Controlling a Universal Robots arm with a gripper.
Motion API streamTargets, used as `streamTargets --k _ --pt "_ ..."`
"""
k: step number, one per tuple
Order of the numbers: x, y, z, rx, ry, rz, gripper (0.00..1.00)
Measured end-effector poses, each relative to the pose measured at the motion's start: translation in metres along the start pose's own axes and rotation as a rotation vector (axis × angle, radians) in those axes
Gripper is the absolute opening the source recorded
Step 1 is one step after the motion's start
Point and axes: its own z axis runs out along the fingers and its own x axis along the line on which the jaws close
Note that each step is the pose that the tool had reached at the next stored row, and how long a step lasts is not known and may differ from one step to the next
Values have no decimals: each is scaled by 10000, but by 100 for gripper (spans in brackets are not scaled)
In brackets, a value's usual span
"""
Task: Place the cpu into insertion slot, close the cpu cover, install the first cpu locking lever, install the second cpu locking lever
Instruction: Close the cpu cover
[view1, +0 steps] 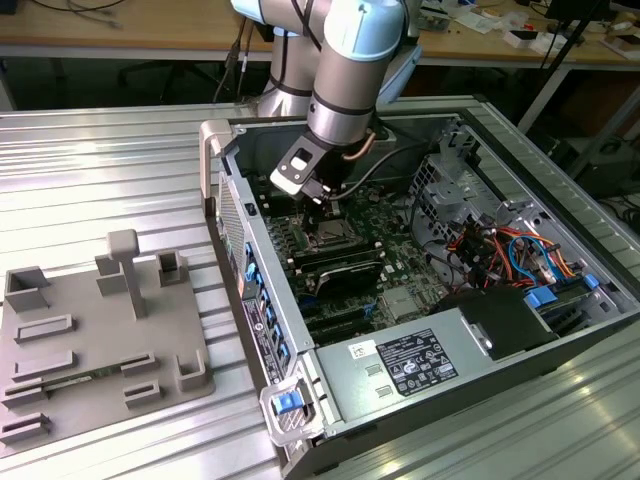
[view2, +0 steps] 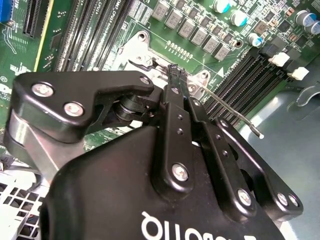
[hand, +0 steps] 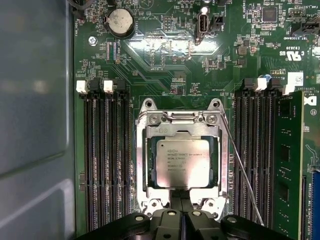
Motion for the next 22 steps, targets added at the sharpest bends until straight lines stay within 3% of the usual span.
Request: streamTargets --k 4,7,9,11,16,22 --pt "1 1 -5 -6 18 -9 11" --pt "-2 0 -73 -2 12 -10 11" --pt "-2 16 -76 -3 12 -12 11" --pt "-2 69 -78 -2 12 -9 11" --pt "-4 281 -81 -2 11 -10 11" --pt "-4 298 -81 -2 11 -10 11"
